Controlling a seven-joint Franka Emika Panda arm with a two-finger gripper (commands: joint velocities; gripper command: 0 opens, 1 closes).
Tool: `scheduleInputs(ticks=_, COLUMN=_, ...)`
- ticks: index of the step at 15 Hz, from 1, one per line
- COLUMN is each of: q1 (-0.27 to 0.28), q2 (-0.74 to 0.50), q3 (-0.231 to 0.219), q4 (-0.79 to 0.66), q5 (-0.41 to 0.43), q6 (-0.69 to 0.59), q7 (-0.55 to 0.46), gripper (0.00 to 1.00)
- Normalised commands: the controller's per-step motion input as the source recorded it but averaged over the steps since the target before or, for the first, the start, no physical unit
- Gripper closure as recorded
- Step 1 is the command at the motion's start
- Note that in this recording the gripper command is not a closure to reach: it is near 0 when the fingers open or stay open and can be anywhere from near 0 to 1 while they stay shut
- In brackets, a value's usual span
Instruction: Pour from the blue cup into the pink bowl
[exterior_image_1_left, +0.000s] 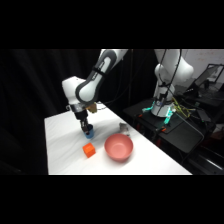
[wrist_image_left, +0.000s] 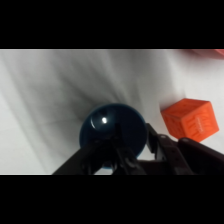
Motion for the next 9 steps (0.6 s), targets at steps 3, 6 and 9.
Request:
scheduleInputs(ticks=3, q1=0.006, q2=-0.35, q3=0.031, q4=-0.25, q5=-0.107, q6=-0.04, q7=0.04, gripper=0.0)
scheduleInputs(ticks=6, q1=-0.008, q2=-0.58, q3=0.048, q4=-0.35, q5=-0.087, q6=-0.21, q7=-0.01, gripper=0.0)
scheduleInputs(ticks=9, q1=0.01, q2=-0.79, q3=0.043, q4=-0.41, q5=-0.086, q6=-0.41, q7=-0.06, gripper=0.0)
